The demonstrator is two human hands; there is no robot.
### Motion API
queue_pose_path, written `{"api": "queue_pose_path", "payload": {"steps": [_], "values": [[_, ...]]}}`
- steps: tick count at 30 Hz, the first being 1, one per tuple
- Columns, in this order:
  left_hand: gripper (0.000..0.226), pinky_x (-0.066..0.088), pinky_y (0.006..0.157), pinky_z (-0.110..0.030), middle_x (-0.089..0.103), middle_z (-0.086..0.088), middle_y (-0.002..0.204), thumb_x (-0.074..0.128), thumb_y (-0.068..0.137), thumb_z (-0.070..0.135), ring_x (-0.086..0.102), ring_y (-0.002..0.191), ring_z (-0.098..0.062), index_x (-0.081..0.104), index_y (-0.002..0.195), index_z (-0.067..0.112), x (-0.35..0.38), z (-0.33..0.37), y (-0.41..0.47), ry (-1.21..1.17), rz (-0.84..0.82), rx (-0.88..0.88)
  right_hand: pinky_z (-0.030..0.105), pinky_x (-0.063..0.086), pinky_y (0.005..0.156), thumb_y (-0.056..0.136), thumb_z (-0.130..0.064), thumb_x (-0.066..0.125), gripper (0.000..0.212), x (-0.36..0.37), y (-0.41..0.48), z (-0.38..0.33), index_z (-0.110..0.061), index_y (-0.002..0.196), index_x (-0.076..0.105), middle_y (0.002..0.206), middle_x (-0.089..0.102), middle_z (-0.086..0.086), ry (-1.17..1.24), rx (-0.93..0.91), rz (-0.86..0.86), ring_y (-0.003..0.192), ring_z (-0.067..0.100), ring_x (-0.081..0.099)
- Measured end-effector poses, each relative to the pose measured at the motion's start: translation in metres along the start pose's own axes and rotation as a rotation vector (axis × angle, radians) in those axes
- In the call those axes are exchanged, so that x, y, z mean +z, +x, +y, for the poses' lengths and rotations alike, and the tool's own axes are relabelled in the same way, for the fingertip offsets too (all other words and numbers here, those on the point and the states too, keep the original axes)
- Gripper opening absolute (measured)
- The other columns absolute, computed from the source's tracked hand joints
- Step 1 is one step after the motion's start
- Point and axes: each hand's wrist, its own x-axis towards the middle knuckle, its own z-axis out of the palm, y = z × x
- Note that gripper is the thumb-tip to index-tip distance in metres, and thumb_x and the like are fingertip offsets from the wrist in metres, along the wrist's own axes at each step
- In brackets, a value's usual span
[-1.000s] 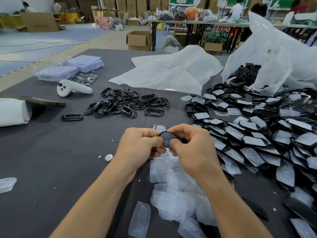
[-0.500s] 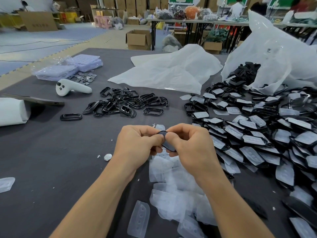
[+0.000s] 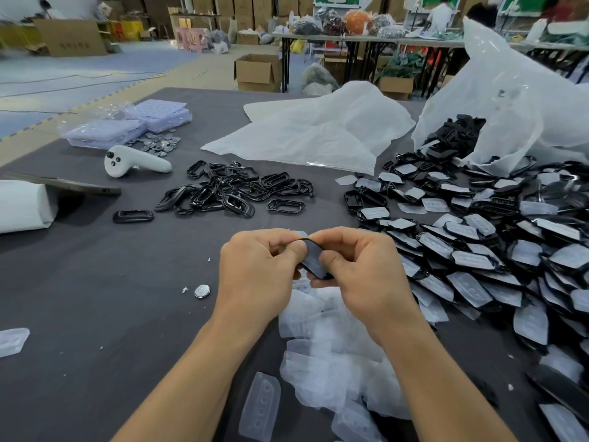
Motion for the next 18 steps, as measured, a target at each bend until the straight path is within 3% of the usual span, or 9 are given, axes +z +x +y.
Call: {"api": "queue_pose_path", "payload": {"steps": [4, 8, 12, 14, 18], "values": [[0.028, 0.053, 0.055, -0.017, 0.074, 0.013, 0.064, 0.073, 0.092, 0.013, 0.068, 0.053, -0.005, 0.079, 0.079, 0.037, 0.002, -0.002, 0.001, -0.012, 0.051, 0.02, 0.028, 0.063, 0.068, 0.09, 0.023, 0.047, 0.05, 0.0, 0.001, 0.001, -0.016, 0.09, 0.078, 0.088, 0.079, 0.001, 0.156, 0.027, 0.067, 0.085, 0.017, 0.077], [0.026, 0.06, 0.062, -0.03, 0.075, 0.012, 0.068, 0.07, 0.094, 0.013, 0.071, 0.056, -0.009, 0.079, 0.091, 0.037, 0.0, -0.002, 0.0, -0.021, 0.062, 0.007, 0.028, 0.063, 0.068, 0.087, 0.017, 0.057, 0.04, 0.005, 0.001, 0.001, -0.017, 0.087, 0.079, 0.084, 0.079, 0.004, 0.185, 0.063, 0.098, 0.081, 0.018, 0.077], [0.03, 0.059, 0.058, -0.027, 0.076, 0.005, 0.068, 0.064, 0.095, 0.008, 0.072, 0.057, -0.016, 0.082, 0.088, 0.032, -0.005, 0.001, 0.0, -0.061, -0.045, -0.03, 0.034, 0.064, 0.073, 0.082, 0.011, 0.071, 0.035, 0.006, 0.0, 0.002, -0.023, 0.088, 0.078, 0.083, 0.079, -0.003, 0.027, 0.012, 0.136, 0.076, 0.017, 0.077], [0.029, 0.057, 0.057, -0.031, 0.077, -0.004, 0.072, 0.061, 0.088, 0.009, 0.073, 0.06, -0.023, 0.084, 0.089, 0.027, -0.007, 0.003, 0.001, -0.138, -0.119, -0.091, 0.03, 0.063, 0.07, 0.081, 0.013, 0.069, 0.037, 0.003, 0.001, 0.002, -0.023, 0.085, 0.078, 0.082, 0.079, -0.003, 0.009, 0.014, 0.153, 0.075, 0.016, 0.076], [0.033, 0.058, 0.067, -0.037, 0.079, -0.009, 0.078, 0.056, 0.072, 0.017, 0.072, 0.066, -0.019, 0.085, 0.083, 0.028, -0.011, 0.005, 0.005, -0.153, -0.214, -0.182, 0.025, 0.061, 0.067, 0.081, 0.014, 0.068, 0.038, -0.002, 0.003, 0.001, -0.023, 0.085, 0.078, 0.081, 0.079, -0.003, 0.004, 0.029, 0.166, 0.073, 0.017, 0.076]]}}
